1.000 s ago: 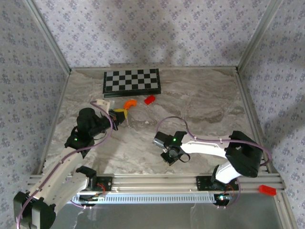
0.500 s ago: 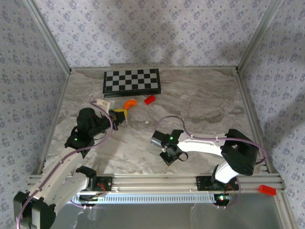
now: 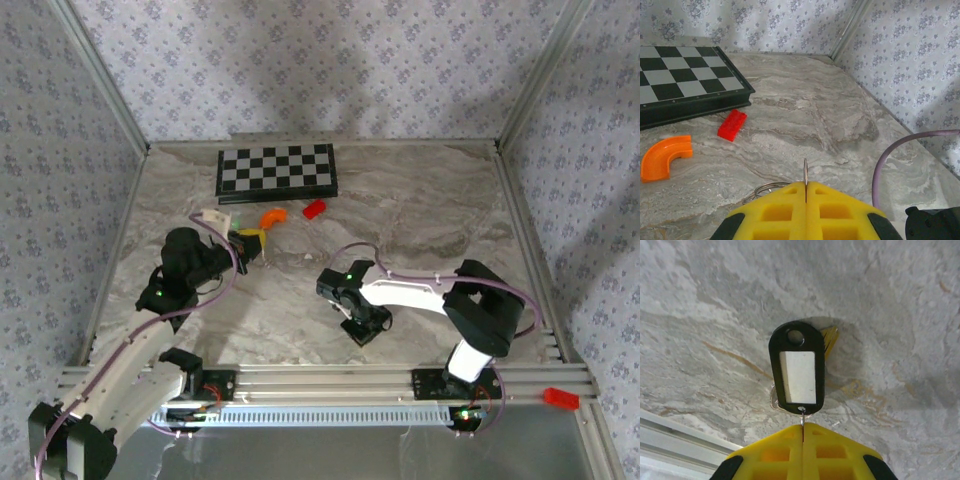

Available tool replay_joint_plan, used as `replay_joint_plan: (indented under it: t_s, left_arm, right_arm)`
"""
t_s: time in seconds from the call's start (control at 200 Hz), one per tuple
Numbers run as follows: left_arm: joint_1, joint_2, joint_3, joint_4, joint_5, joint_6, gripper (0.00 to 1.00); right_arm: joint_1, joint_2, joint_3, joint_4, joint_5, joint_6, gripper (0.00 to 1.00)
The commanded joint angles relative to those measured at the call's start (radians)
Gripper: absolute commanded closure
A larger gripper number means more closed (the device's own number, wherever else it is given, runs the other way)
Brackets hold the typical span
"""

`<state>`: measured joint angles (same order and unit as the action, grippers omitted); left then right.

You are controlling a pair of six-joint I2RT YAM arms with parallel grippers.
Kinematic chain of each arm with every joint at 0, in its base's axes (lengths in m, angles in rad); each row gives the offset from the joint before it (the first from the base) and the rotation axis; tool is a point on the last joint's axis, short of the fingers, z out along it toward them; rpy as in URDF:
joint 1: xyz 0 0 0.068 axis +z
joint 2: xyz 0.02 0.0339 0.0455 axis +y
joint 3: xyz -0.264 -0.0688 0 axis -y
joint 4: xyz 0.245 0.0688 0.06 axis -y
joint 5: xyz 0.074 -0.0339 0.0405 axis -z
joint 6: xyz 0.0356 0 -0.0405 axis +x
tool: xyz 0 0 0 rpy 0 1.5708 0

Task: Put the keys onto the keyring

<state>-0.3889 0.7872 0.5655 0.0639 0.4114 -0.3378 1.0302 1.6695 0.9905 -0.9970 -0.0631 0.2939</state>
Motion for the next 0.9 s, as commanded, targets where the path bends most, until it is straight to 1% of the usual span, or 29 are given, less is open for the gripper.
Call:
replay_joint_plan:
  t_s: [0.0,0.455,0.655,0.895]
  left_arm:
    - [-0.007,-0.011,0.002,0.036,0.007,0.017,1.0]
    - [-0.008,-0.015,-0.004,0.038,0.01,0.016,1.0]
    - [-0.008,-0.01,-0.005,0.039,0.011,0.01,1.0]
    - [-0.015,-0.002,-0.001,0.035,0.012,0.013,1.0]
  right_arm:
    - [-0.006,0.031,0.036,-0.056,-0.019,-0.023,0.99]
    - [-0.008,0.085,0.071,-0.053,-0.005,-0.049,0.93]
    - [-0.009,0.081,0.071,-0.037,-0.001,-0.043,0.86]
    - [-0.02,0.03,0.066,-0.02,0.01,-0.008,0.76]
